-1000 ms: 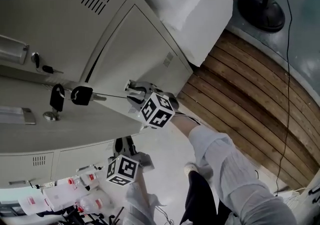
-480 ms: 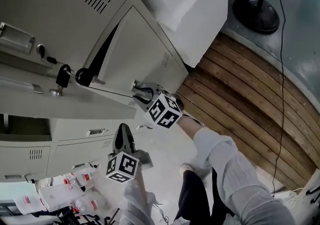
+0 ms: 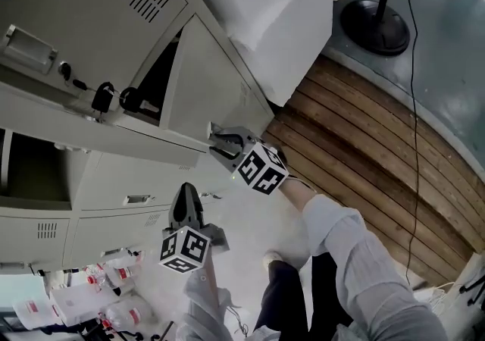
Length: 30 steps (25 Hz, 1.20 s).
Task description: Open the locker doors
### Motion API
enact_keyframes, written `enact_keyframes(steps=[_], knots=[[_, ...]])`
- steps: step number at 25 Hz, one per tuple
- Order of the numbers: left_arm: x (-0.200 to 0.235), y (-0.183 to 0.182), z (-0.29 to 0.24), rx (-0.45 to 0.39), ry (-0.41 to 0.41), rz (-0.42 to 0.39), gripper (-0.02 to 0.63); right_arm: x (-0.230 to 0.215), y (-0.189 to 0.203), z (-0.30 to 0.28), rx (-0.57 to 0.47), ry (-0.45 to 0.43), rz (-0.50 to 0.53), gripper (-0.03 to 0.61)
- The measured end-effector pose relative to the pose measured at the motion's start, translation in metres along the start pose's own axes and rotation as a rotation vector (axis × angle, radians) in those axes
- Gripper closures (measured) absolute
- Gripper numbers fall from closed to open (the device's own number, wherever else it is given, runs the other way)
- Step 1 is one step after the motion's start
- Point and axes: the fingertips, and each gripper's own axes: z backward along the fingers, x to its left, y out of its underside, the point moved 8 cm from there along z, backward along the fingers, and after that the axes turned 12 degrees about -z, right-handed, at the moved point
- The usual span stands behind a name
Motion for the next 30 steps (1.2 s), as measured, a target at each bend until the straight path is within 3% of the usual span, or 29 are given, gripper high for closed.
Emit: enact_keyframes(steps=[18,30], knots=[[-0.047,0.000,-0.019,0.006,0.152,-0.048,0.600,-0.026,0.011,0.086,0.012,0.133,0.016,0.463],[-0.091,-0.003,-0.037,0.007,0.270,-0.141,0.600,-0.058,0.015,0.136,0.008,0.244,-0.023,0.466]])
